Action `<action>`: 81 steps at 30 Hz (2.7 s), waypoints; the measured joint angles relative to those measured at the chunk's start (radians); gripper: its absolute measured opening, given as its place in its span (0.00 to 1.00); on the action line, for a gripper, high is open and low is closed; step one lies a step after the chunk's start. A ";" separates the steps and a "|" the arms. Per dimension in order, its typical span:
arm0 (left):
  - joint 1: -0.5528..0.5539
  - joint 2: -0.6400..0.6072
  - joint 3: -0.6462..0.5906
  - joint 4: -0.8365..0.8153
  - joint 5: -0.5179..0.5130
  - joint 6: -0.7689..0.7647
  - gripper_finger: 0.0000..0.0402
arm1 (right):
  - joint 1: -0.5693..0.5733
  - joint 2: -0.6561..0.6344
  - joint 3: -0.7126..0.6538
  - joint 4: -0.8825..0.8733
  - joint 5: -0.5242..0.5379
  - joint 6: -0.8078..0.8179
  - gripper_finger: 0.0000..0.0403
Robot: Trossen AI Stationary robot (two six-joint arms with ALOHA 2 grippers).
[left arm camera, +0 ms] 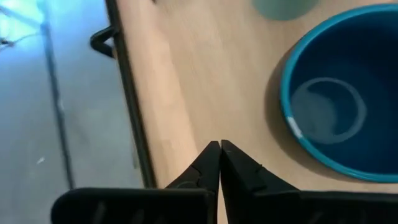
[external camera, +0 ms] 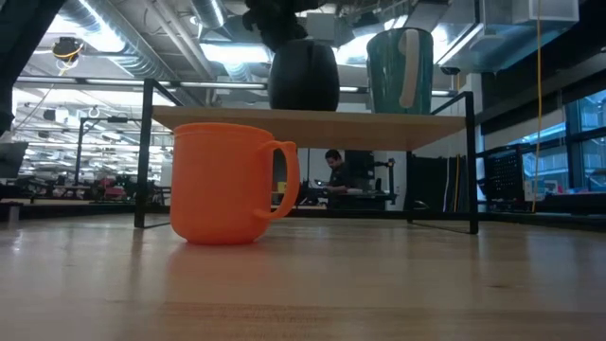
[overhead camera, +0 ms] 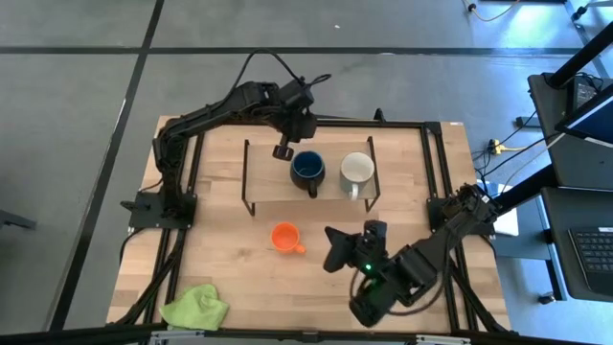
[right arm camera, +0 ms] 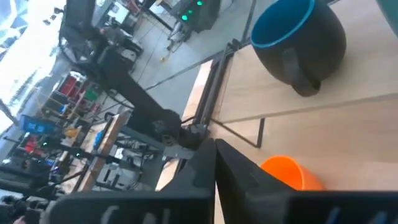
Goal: Stack small to large cups/mugs on shelf
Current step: Put the blue mug on the shelf
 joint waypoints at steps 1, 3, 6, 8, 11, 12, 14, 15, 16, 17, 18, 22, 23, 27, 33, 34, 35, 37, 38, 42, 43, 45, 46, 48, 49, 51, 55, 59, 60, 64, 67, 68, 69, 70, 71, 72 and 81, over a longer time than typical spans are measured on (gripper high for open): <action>0.005 0.000 0.000 -0.008 0.031 0.000 0.01 | -0.010 0.000 0.000 0.009 -0.014 -0.017 0.02; 0.014 0.000 0.000 -0.020 0.101 0.003 0.00 | -0.032 0.000 0.000 0.030 -0.056 -0.049 0.01; 0.021 0.000 0.000 -0.015 0.169 0.030 0.01 | -0.066 0.006 0.000 0.049 -0.117 -0.089 0.01; 0.021 0.000 0.000 -0.012 0.176 0.050 0.00 | -0.085 0.008 0.000 0.048 -0.159 -0.113 0.01; 0.021 0.000 0.000 -0.013 0.192 0.068 0.00 | -0.114 0.008 0.000 0.032 -0.222 -0.155 0.01; 0.023 0.000 -0.004 -0.008 0.203 0.074 0.01 | -0.123 0.008 0.000 0.027 -0.241 -0.164 0.01; 0.027 -0.001 -0.019 0.010 0.221 0.081 0.01 | -0.139 0.008 0.000 0.023 -0.269 -0.200 0.01; 0.029 0.000 -0.031 0.018 0.224 0.081 0.00 | -0.146 0.008 0.000 0.017 -0.281 -0.214 0.00; 0.032 0.000 -0.042 0.022 0.224 0.081 0.00 | -0.154 0.008 0.000 0.008 -0.290 -0.225 0.00; 0.036 0.000 -0.055 0.025 0.225 0.084 0.00 | -0.161 0.008 0.000 -0.008 -0.302 -0.230 0.00; 0.040 -0.001 -0.069 0.026 0.230 0.087 0.00 | -0.167 0.008 0.000 -0.036 -0.320 -0.231 0.00; 0.047 -0.001 -0.129 0.036 0.243 0.104 0.00 | -0.192 0.008 0.000 -0.143 -0.390 -0.230 0.00; 0.047 -0.001 -0.136 0.039 0.244 0.104 0.00 | -0.198 0.008 0.000 -0.155 -0.395 -0.234 0.00; 0.047 -0.001 -0.140 0.043 0.247 0.130 0.01 | -0.227 0.007 0.000 -0.162 -0.443 -0.317 0.00; 0.048 -0.001 -0.141 0.077 0.269 0.151 0.01 | -0.299 0.007 0.000 -0.057 -0.534 -0.574 0.00; 0.050 -0.001 -0.141 0.079 0.292 0.154 0.01 | -0.311 0.007 0.000 -0.034 -0.547 -0.616 0.00; 0.051 -0.001 -0.141 0.078 0.308 0.156 0.01 | -0.322 0.007 0.000 -0.016 -0.555 -0.646 0.00; 0.051 -0.001 -0.141 0.080 0.319 0.157 0.00 | -0.341 0.007 0.000 0.004 -0.572 -0.690 0.00; 0.051 -0.001 -0.141 0.081 0.325 0.158 0.00 | -0.349 0.007 0.000 0.009 -0.578 -0.704 0.00; 0.050 -0.001 -0.141 0.078 0.332 0.176 0.01 | -0.364 0.007 0.000 0.008 -0.586 -0.731 0.00; 0.050 -0.001 -0.141 0.078 0.332 0.179 0.01 | -0.365 0.007 0.000 0.008 -0.588 -0.732 0.00; 0.050 -0.001 -0.141 0.078 0.332 0.185 0.01 | -0.367 0.007 0.000 0.010 -0.590 -0.732 0.00; 0.050 -0.001 -0.141 0.079 0.332 0.190 0.00 | -0.367 0.007 0.000 0.014 -0.590 -0.732 0.00; 0.050 -0.001 -0.141 0.083 0.335 0.201 0.00 | -0.367 0.007 0.000 0.028 -0.590 -0.733 0.00; 0.050 -0.001 -0.141 0.087 0.336 0.202 0.01 | -0.367 0.007 0.000 0.036 -0.590 -0.734 0.00; 0.050 -0.001 -0.141 0.096 0.342 0.203 0.01 | -0.367 0.007 0.000 0.047 -0.590 -0.735 0.00; 0.058 -0.001 -0.141 0.100 0.371 0.206 0.00 | -0.367 0.007 0.000 0.059 -0.590 -0.734 0.00; 0.075 -0.001 -0.141 0.105 0.369 0.207 0.01 | -0.367 0.006 0.000 0.061 -0.590 -0.734 0.00; 0.081 -0.001 -0.141 0.105 0.369 0.206 0.01 | -0.367 0.006 0.000 0.061 -0.590 -0.733 0.00; 0.110 -0.001 -0.141 0.105 0.369 0.205 0.00 | -0.367 0.006 0.000 0.061 -0.589 -0.734 0.00; 0.124 -0.001 -0.141 0.105 0.368 0.204 0.01 | -0.367 0.006 0.000 0.061 -0.588 -0.734 0.00; 0.127 -0.001 -0.141 0.105 0.368 0.204 0.01 | -0.367 0.006 0.000 0.061 -0.588 -0.734 0.00; 0.129 -0.001 -0.141 0.105 0.367 0.204 0.02 | -0.367 0.006 0.000 0.061 -0.585 -0.734 0.00; 0.130 -0.001 -0.141 0.105 0.368 0.205 0.02 | -0.367 0.006 0.000 0.061 -0.584 -0.734 0.00; 0.131 -0.001 -0.141 0.105 0.374 0.205 0.03 | -0.367 0.006 0.000 0.061 -0.579 -0.734 0.00; 0.131 -0.001 -0.141 0.105 0.383 0.205 0.03 | -0.367 0.006 0.000 0.061 -0.575 -0.734 0.01; 0.123 -0.002 -0.181 0.113 0.425 0.205 0.00 | -0.380 0.006 0.000 0.054 -0.575 -0.760 0.01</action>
